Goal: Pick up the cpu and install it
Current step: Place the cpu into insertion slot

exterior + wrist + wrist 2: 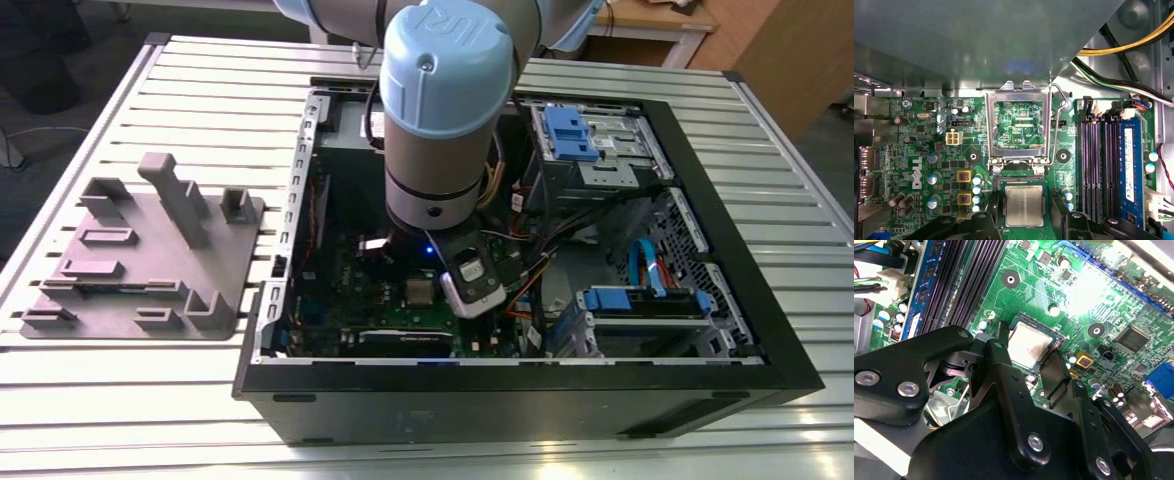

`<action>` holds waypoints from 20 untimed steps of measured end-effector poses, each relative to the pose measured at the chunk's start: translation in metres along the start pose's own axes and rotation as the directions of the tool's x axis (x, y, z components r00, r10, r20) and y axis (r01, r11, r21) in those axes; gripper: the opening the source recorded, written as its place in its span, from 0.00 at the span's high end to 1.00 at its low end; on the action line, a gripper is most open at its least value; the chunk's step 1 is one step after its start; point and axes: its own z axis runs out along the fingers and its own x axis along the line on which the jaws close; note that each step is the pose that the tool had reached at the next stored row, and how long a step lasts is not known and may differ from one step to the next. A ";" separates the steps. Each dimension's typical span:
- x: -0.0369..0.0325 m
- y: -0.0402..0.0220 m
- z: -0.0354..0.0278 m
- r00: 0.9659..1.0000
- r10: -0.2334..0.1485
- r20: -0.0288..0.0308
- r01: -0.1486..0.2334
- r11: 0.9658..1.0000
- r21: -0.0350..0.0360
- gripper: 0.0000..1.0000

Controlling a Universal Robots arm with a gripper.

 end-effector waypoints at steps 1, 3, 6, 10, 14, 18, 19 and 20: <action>0.0000 0.0000 0.0000 1.000 0.000 0.000 0.000 1.000 0.000 0.48; 0.0000 0.0000 0.0000 1.000 0.000 0.000 0.000 1.000 0.000 0.48; 0.0000 0.0000 0.0000 1.000 0.000 0.000 0.000 1.000 0.000 0.56; 0.0000 0.0000 0.0000 1.000 0.001 0.000 -0.001 1.000 0.000 0.56; 0.0000 0.0000 0.0000 1.000 0.001 0.000 -0.001 1.000 0.000 0.56; 0.0000 0.0000 -0.0001 1.000 0.001 0.000 -0.001 1.000 0.000 0.62; 0.0000 0.0000 -0.0001 1.000 0.001 0.000 -0.001 1.000 0.000 0.62; 0.0000 0.0000 -0.0001 1.000 0.001 0.000 -0.001 1.000 0.000 0.62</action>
